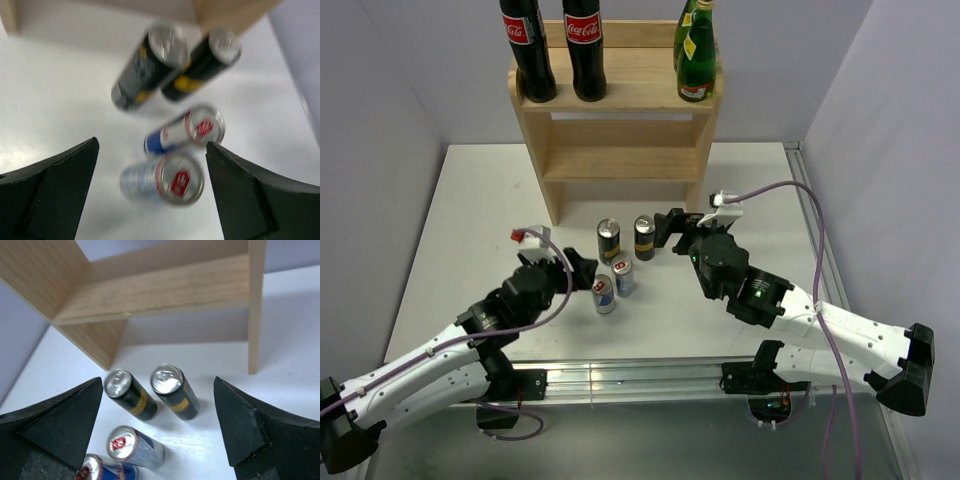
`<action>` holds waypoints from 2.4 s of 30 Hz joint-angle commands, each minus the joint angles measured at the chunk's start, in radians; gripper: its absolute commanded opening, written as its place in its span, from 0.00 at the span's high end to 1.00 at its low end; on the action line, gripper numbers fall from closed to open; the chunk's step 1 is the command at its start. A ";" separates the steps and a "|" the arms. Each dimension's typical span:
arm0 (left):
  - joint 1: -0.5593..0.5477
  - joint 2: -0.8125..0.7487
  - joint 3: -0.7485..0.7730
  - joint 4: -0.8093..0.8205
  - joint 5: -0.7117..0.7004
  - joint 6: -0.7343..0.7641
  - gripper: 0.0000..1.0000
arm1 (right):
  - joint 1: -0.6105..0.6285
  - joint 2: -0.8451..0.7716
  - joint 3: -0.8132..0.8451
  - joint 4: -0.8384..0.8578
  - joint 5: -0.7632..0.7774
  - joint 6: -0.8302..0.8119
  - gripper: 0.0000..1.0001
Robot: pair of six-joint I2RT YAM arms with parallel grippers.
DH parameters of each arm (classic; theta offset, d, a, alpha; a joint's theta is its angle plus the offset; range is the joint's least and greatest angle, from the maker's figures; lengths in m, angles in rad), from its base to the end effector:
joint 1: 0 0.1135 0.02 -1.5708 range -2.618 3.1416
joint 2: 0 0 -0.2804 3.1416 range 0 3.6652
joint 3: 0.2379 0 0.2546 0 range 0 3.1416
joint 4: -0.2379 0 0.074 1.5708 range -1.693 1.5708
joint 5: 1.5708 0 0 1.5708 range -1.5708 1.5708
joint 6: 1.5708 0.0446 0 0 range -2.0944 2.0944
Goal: Place and organize the beverage onto the shelf
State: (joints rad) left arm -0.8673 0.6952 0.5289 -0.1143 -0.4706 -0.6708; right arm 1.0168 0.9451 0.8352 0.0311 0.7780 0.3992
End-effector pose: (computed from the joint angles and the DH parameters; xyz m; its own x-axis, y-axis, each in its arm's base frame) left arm 0.1240 -0.1150 0.2798 -0.3876 -0.3995 -0.8307 0.2003 0.8432 -0.4989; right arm 0.1391 0.1653 0.3650 -0.1305 0.3153 -0.9400 -0.2029 0.9195 0.3366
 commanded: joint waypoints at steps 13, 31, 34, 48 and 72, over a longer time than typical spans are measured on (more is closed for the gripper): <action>-0.361 -0.007 -0.225 0.222 -0.140 -0.104 0.04 | 0.006 -0.112 -0.116 -0.074 0.098 0.093 0.02; -0.414 0.470 -0.224 0.574 -0.514 -0.125 0.02 | 0.003 -0.213 -0.177 -0.120 0.095 0.121 0.02; -0.406 0.562 -0.205 0.622 -0.524 -0.109 0.01 | 0.003 -0.220 -0.186 -0.123 0.095 0.122 0.02; -0.345 0.592 -0.191 0.609 -0.556 -0.090 0.77 | 0.003 -0.247 -0.223 -0.119 0.090 0.132 0.02; 0.060 0.500 0.471 0.412 -0.286 0.482 1.00 | 0.005 -0.219 -0.202 -0.077 0.047 0.102 0.02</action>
State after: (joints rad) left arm -0.8745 1.1664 0.9070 0.2020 -0.8520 -0.2771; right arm 1.0168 0.7498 0.6186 -0.0669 0.8028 0.5037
